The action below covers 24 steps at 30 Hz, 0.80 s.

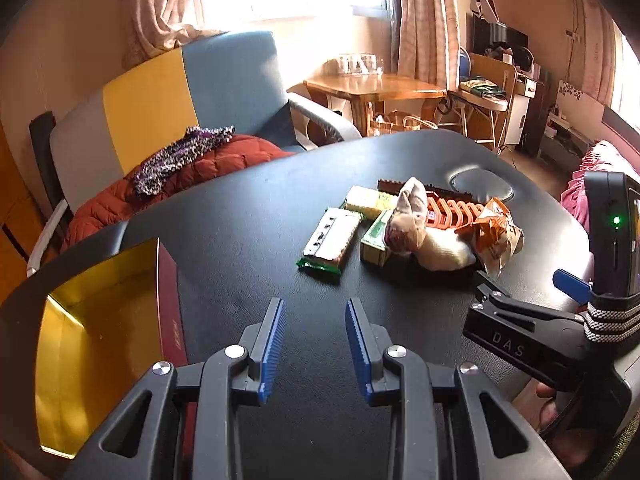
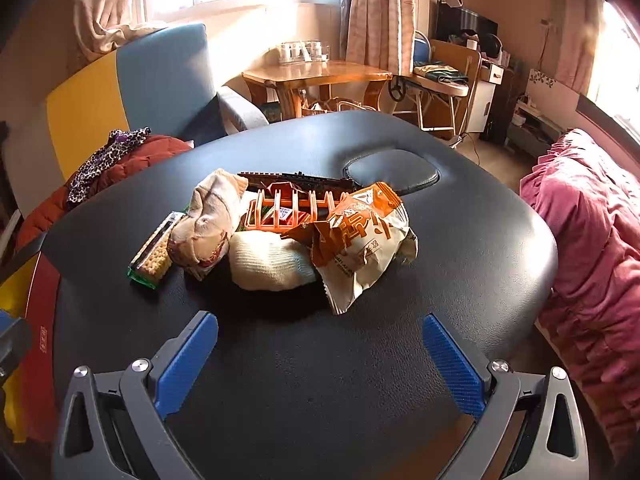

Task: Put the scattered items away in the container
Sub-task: 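Drag the white sock out of the pile with the right gripper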

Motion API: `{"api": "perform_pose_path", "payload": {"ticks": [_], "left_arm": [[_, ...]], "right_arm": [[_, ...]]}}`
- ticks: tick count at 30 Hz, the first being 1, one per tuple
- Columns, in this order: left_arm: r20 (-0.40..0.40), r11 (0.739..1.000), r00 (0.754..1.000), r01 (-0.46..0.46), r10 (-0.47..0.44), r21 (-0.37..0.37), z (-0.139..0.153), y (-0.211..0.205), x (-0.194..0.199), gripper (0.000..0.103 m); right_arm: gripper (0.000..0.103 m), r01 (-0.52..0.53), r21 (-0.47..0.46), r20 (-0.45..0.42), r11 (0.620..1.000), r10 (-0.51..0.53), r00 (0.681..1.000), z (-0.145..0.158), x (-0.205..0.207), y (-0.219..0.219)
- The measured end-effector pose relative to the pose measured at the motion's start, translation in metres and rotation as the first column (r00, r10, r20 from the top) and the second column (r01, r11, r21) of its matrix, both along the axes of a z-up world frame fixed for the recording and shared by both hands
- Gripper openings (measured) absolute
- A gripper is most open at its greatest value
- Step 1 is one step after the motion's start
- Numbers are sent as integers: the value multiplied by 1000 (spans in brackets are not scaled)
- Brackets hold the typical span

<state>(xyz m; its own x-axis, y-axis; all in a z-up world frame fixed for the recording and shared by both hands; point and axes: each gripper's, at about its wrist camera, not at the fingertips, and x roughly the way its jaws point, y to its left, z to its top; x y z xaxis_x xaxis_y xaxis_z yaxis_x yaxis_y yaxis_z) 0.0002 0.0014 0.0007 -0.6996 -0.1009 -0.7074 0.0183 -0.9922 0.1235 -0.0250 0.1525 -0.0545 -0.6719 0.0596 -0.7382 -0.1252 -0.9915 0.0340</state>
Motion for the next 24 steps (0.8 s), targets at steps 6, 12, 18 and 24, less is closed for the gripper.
{"api": "perform_pose_path", "payload": {"ticks": [6,12,18,24], "left_arm": [[24,996,1000,0,-2,84,-20,-17,3,31],[121,998,992,29,-35,53,-52,-13,3,31],[195,996,978,56,-69,71,-83,-16,8,31],[241,997,968,50,-65,66,-102,-19,9,31]], "right_arm": [[103,-15,16,11,1000,15,1000,-5,11,-4],[103,-161,-180,35,970,170,985,-18,16,20],[103,-236,-348,21,907,260,965,-16,-8,49],[103,-314,-404,-38,859,328,944,11,-62,34]]}}
